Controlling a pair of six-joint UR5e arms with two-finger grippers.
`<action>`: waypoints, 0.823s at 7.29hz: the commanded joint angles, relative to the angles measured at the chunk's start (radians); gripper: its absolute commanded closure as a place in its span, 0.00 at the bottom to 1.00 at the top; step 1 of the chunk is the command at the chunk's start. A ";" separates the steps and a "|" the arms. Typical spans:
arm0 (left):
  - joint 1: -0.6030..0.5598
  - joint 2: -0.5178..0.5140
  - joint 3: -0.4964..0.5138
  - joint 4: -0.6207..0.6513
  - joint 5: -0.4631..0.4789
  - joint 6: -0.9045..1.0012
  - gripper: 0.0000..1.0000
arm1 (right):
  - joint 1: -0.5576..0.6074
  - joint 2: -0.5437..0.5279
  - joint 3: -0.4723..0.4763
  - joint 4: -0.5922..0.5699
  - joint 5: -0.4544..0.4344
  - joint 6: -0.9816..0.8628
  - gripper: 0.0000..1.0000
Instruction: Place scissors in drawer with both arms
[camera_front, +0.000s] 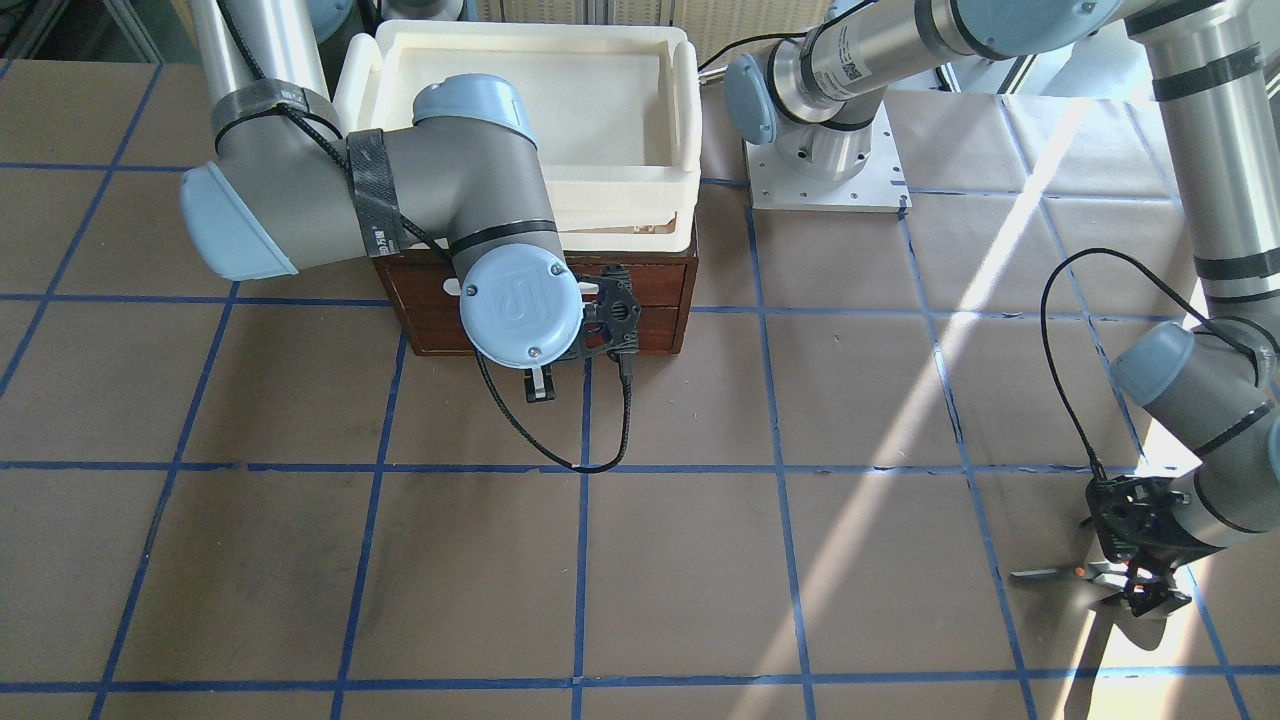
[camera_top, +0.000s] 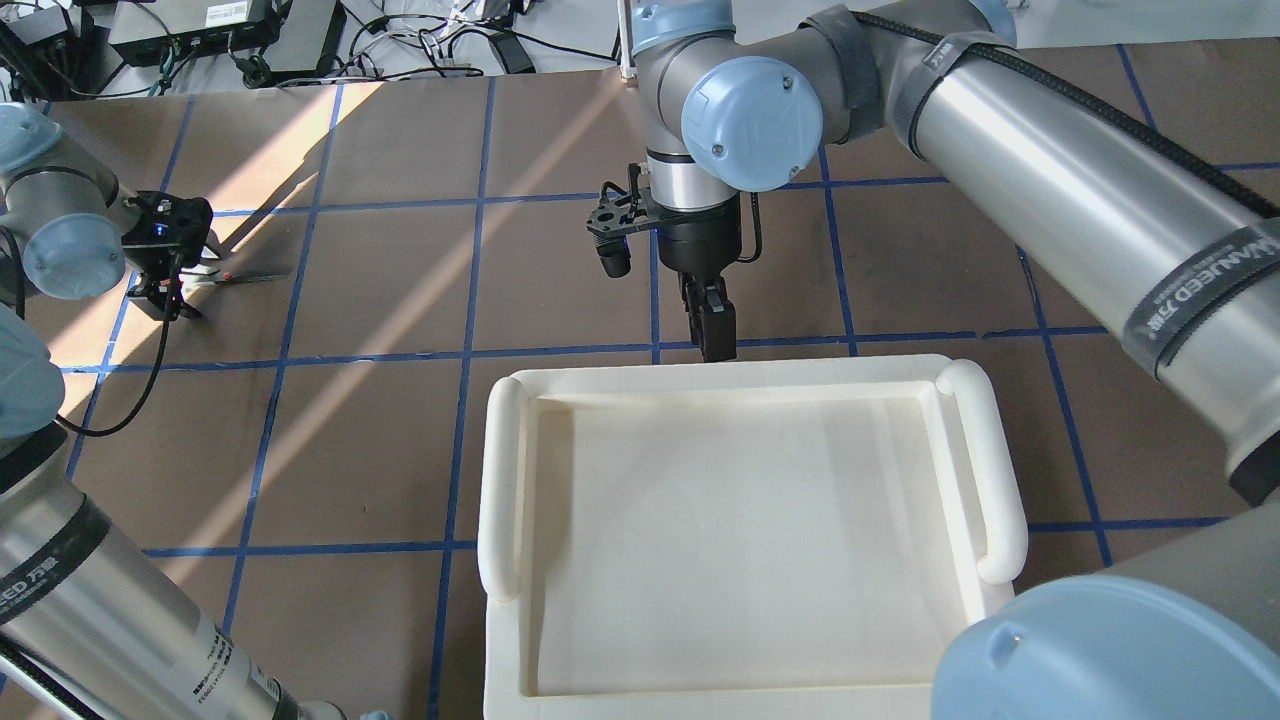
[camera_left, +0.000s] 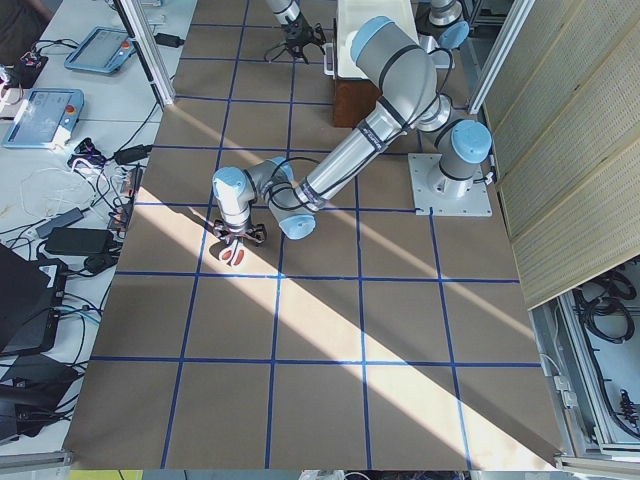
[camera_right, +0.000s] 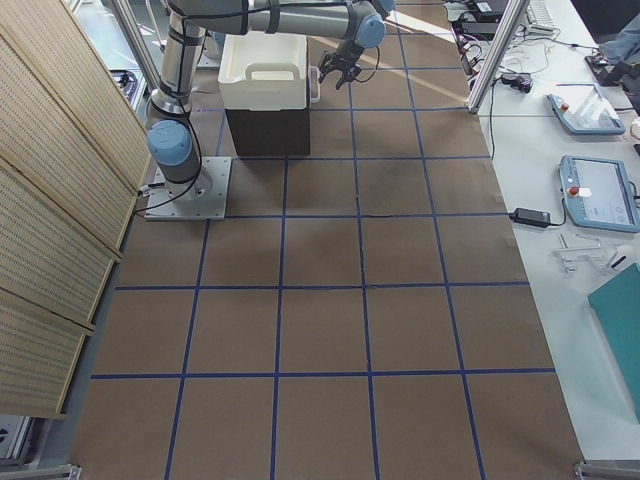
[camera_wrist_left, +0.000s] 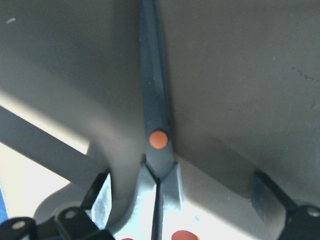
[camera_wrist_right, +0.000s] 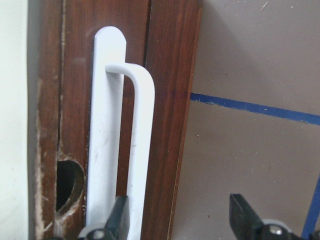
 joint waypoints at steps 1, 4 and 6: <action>-0.001 -0.002 -0.001 0.001 0.010 0.002 0.42 | 0.000 0.018 0.002 0.004 0.001 0.000 0.26; -0.001 0.009 -0.001 -0.001 0.011 0.002 1.00 | 0.000 0.010 0.016 0.027 -0.002 0.007 0.26; -0.004 0.015 -0.001 0.001 0.011 0.040 1.00 | 0.003 0.007 0.014 0.027 -0.001 0.030 0.26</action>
